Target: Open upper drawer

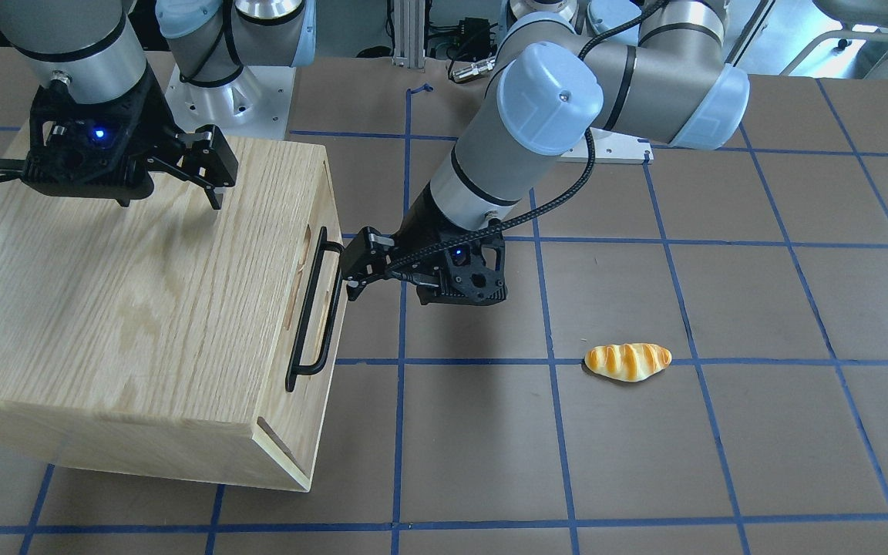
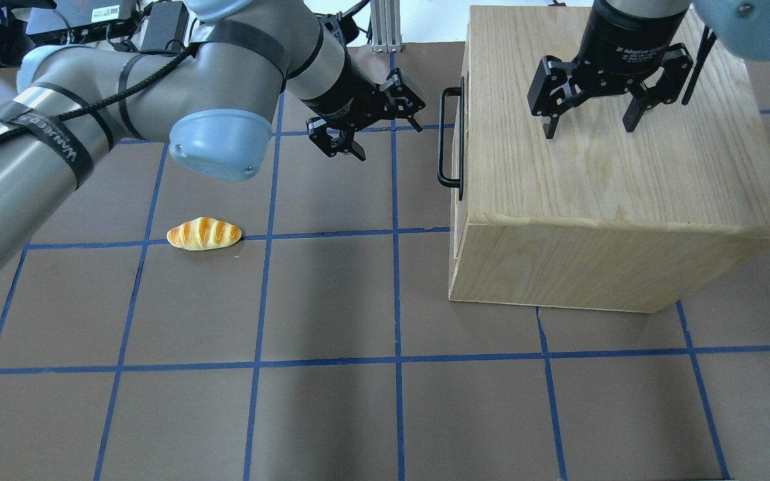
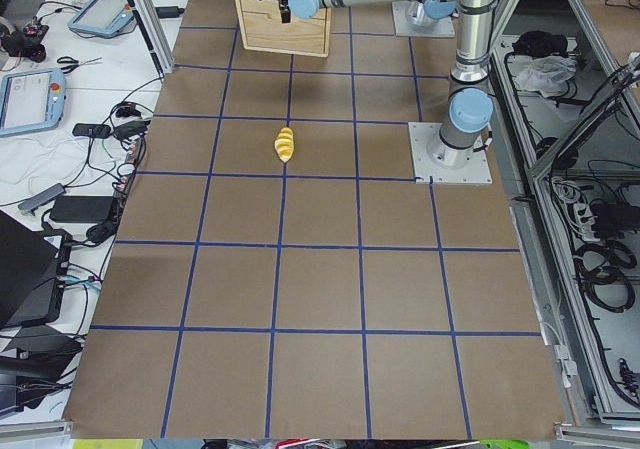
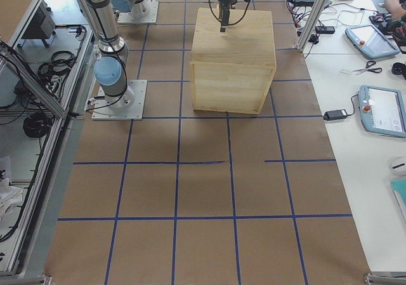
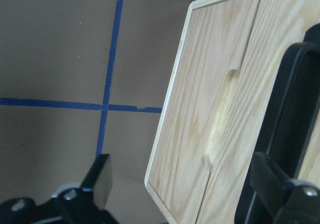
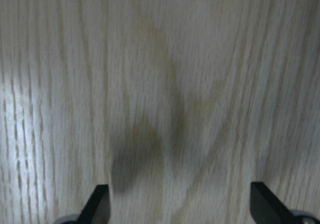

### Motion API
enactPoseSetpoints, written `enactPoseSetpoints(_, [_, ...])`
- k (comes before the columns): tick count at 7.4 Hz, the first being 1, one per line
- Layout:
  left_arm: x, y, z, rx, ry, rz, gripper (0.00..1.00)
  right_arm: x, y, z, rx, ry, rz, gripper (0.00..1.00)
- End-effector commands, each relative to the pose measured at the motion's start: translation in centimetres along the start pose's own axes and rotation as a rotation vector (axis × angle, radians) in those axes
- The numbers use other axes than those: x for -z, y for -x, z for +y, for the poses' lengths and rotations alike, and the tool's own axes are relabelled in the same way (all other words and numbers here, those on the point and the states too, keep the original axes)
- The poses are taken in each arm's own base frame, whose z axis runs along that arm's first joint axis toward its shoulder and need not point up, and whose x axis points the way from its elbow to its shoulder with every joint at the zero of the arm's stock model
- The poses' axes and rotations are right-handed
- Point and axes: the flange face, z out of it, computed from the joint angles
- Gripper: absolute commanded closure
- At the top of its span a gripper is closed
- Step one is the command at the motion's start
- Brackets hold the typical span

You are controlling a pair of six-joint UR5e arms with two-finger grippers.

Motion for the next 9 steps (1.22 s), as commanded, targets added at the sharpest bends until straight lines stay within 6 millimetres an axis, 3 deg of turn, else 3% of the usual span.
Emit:
enactPoseSetpoints(1, [-1.4, -1.7, 1.3, -0.008, 0.000, 0.015, 0.00, 0.0, 0.0, 0.0, 0.002, 0.000, 0.000, 0.00])
enactPoseSetpoints(4, [-3.0, -1.2, 0.8, -0.031, 0.015, 0.000, 0.00, 0.0, 0.0, 0.0, 0.002, 0.000, 0.000, 0.00])
enactPoseSetpoints(9, [-3.3, -1.1, 0.9, -0.113, 0.020, -0.014, 0.00, 0.0, -0.1, 0.0, -0.001, 0.000, 0.000, 0.00])
